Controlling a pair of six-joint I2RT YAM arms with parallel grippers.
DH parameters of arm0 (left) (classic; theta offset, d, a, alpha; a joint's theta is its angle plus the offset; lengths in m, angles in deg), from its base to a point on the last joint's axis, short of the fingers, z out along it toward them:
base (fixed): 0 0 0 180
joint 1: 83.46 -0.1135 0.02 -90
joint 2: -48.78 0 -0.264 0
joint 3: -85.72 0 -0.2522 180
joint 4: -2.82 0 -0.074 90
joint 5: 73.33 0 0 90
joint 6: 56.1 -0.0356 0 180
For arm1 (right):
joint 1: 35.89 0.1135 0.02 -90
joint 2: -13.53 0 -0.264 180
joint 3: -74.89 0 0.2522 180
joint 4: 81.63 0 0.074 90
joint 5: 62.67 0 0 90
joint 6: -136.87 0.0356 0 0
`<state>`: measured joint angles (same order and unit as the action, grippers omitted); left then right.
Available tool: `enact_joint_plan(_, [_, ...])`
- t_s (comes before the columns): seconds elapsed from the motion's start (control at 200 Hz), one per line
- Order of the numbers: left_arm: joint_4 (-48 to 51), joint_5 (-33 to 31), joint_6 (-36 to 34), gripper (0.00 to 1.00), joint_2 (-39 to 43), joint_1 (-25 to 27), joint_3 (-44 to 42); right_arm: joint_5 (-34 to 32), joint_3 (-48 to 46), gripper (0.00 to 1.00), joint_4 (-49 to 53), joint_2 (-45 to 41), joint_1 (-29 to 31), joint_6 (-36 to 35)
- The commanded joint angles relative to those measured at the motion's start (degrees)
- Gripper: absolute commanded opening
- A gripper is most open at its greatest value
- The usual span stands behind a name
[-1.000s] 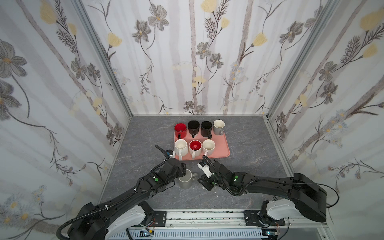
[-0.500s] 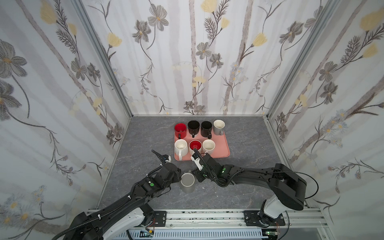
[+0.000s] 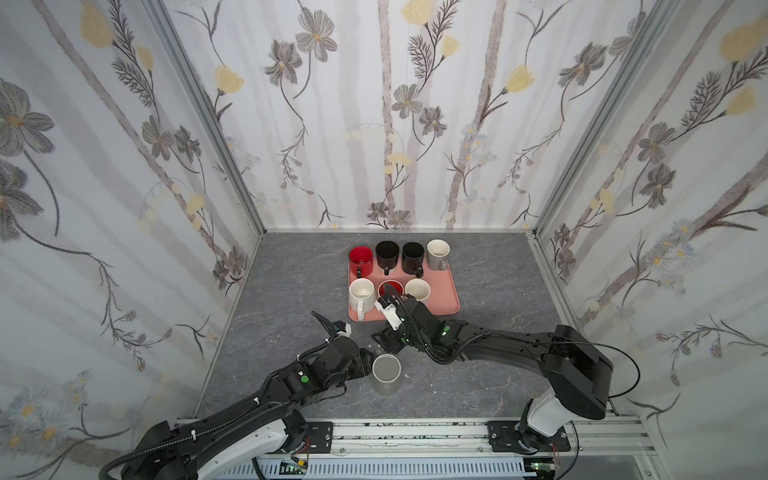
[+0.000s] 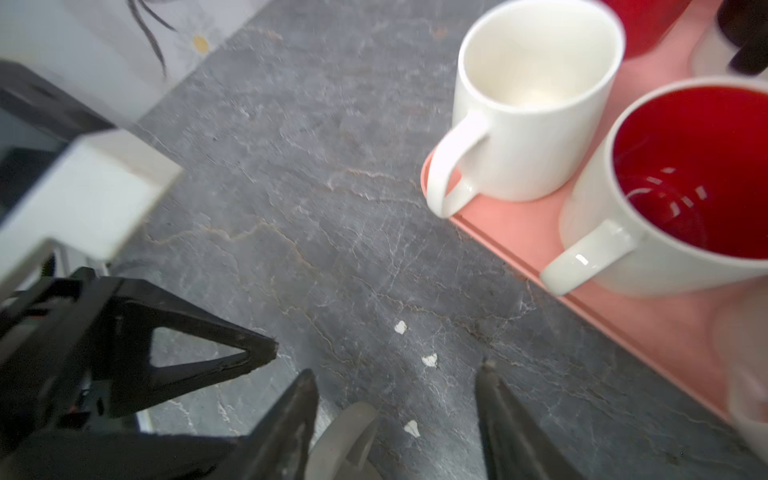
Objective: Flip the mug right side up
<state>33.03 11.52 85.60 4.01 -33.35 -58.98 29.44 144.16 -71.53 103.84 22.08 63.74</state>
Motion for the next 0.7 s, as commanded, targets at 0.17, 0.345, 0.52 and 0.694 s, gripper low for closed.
enact_joint_plan(0.17, [8.05, -12.66, 4.03, 0.94, 9.59, 0.01, 2.44, -12.43, -4.57, 1.00, 8.14, -10.58, 5.68, 7.77])
enact_joint_plan(0.345, [9.90, -19.58, 5.20, 1.00, 13.63, -0.04, 2.93, -19.84, -6.28, 1.00, 12.81, -13.09, 14.90, 16.51])
enact_joint_plan(0.52, [10.12, -24.03, 4.11, 1.00, 16.37, -0.15, 3.94, -20.89, -4.91, 1.00, 13.90, -10.56, 19.80, 20.02])
enact_joint_plan(0.694, [10.72, -24.60, 3.53, 1.00, 16.58, -0.11, 4.57, -20.94, -3.30, 1.00, 14.32, -5.25, 20.93, 22.40])
